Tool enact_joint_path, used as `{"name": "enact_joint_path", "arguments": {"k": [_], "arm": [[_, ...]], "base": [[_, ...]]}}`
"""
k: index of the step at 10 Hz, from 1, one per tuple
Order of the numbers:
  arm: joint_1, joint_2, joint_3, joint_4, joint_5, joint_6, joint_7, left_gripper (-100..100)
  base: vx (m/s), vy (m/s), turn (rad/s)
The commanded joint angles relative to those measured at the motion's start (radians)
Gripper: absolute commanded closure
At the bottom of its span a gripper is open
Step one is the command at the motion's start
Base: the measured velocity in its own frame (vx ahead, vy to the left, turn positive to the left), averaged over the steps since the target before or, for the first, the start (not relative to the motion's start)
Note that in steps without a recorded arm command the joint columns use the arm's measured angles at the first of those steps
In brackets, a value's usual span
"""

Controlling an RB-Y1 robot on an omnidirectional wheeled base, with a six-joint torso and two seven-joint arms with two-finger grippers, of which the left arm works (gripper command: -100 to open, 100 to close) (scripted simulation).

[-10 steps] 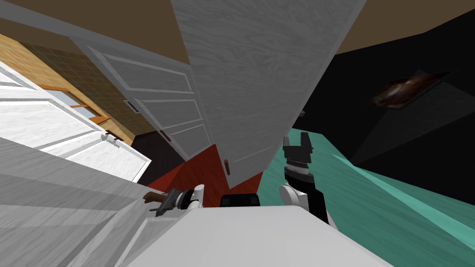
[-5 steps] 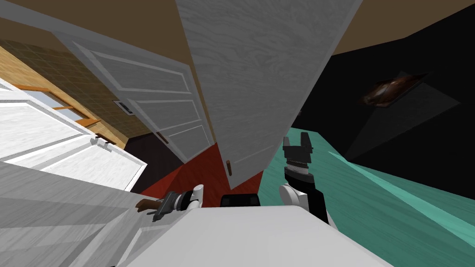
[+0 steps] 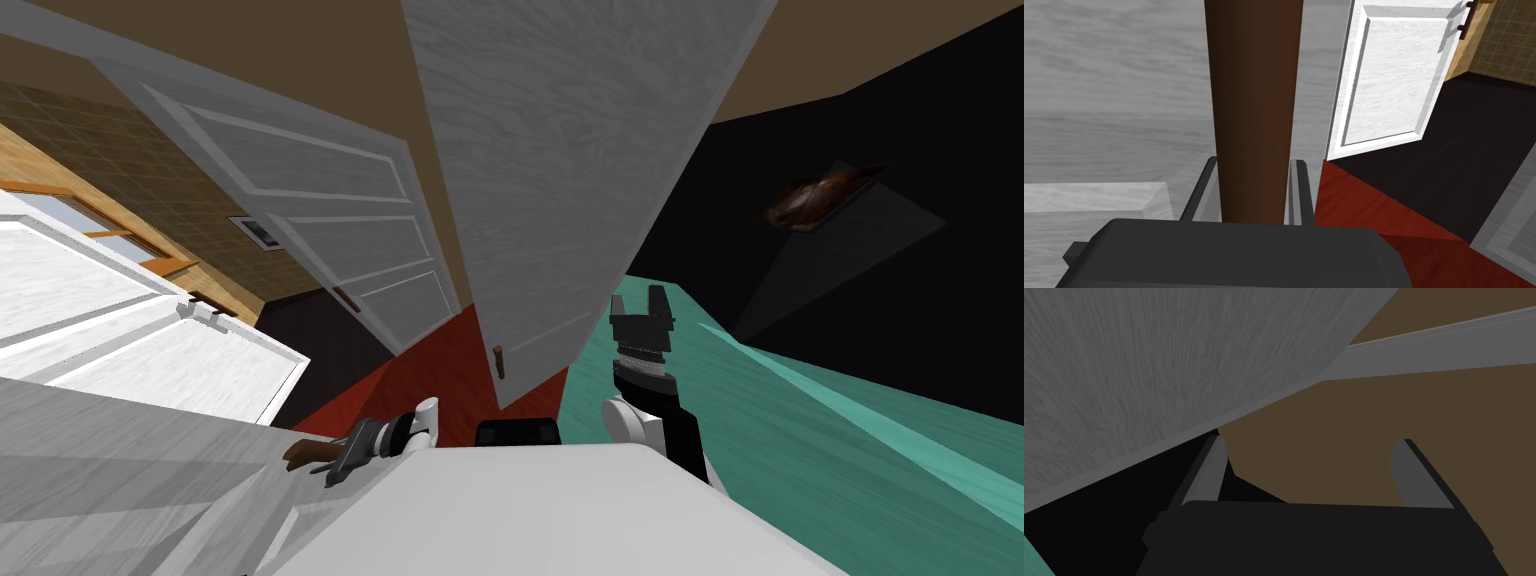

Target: Push the door open

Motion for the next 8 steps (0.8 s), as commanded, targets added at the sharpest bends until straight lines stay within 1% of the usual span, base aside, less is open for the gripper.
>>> {"name": "enact_joint_path", "arguments": {"k": [1,2,4,7,8], "arm": [[-0.008,0.011,0.018,0.03,0.013,-0.034,0.018,100],[-0.008,0.011,0.018,0.03,0.013,-0.034,0.018,100],[-0.015,0.005,0.032,0.037,0.03,-0.056,0.015,100],[-0.026,-0.006,0.052,0.046,0.055,-0.087,0.012,100],[-0.032,-0.014,0.065,0.052,0.071,-0.107,0.01,100]], "base": [[-0.001,0.07,-0.066],[0.002,0.054,-0.02],[-0.002,0.066,-0.062],[0.001,0.108,-0.075],[-0.017,0.131,-0.127]]}}
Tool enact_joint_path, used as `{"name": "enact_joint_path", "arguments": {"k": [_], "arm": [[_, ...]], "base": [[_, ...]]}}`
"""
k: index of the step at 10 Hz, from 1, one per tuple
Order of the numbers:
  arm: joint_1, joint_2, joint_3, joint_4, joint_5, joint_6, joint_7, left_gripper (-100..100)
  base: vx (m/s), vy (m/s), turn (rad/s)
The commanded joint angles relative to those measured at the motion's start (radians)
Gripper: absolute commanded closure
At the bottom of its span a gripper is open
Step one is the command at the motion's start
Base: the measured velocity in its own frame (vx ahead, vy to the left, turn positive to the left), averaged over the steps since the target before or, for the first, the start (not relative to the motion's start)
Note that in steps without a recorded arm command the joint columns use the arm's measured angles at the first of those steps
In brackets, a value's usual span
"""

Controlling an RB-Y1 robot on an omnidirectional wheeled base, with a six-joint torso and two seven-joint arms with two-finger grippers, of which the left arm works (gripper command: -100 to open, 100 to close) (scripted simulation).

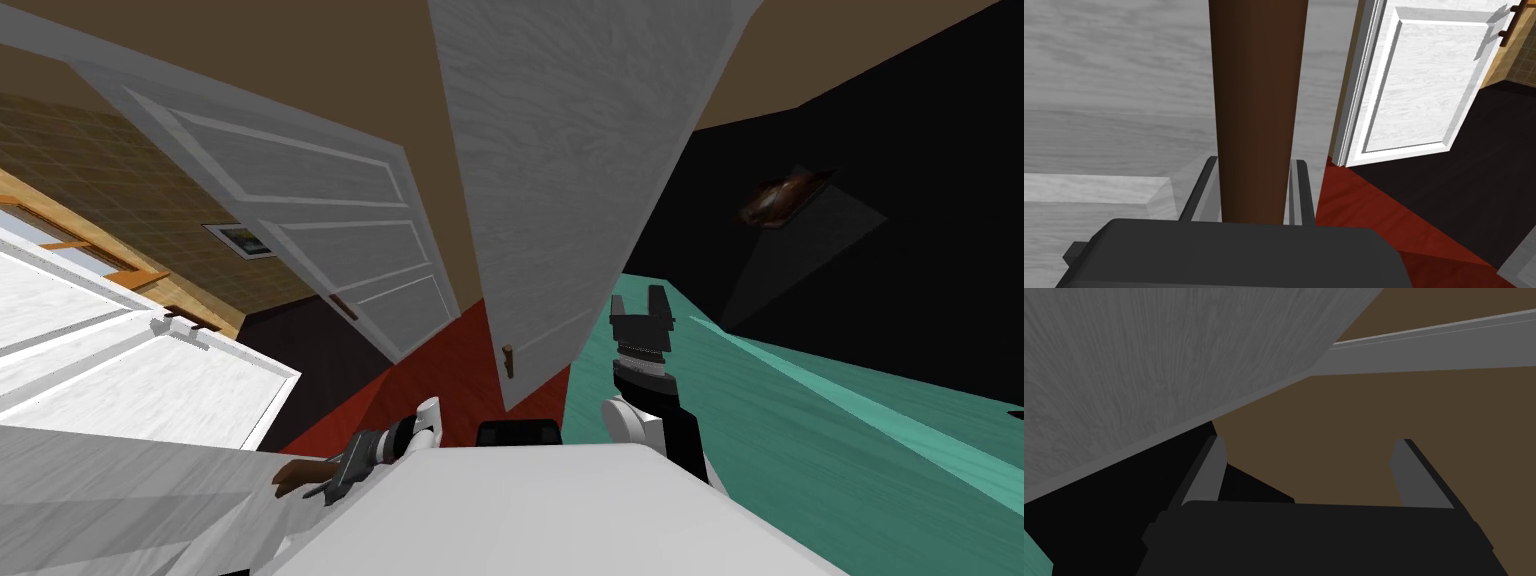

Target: Push the door open

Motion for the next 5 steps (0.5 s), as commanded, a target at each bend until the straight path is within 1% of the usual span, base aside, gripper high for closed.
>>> {"name": "enact_joint_path", "arguments": {"k": [1,3,4,5], "arm": [[-0.002,-0.008,0.022,0.0,0.024,-0.034,-0.007,100],[-0.012,-0.027,0.042,0.009,0.048,-0.066,-0.01,100],[-0.019,-0.04,0.054,0.015,0.063,-0.085,-0.012,100],[-0.025,-0.055,0.065,0.02,0.077,-0.103,-0.013,100]], "base": [[-0.029,0.181,-0.154],[-0.006,0.177,-0.108],[-0.028,0.162,-0.117],[-0.029,0.201,-0.137]]}}
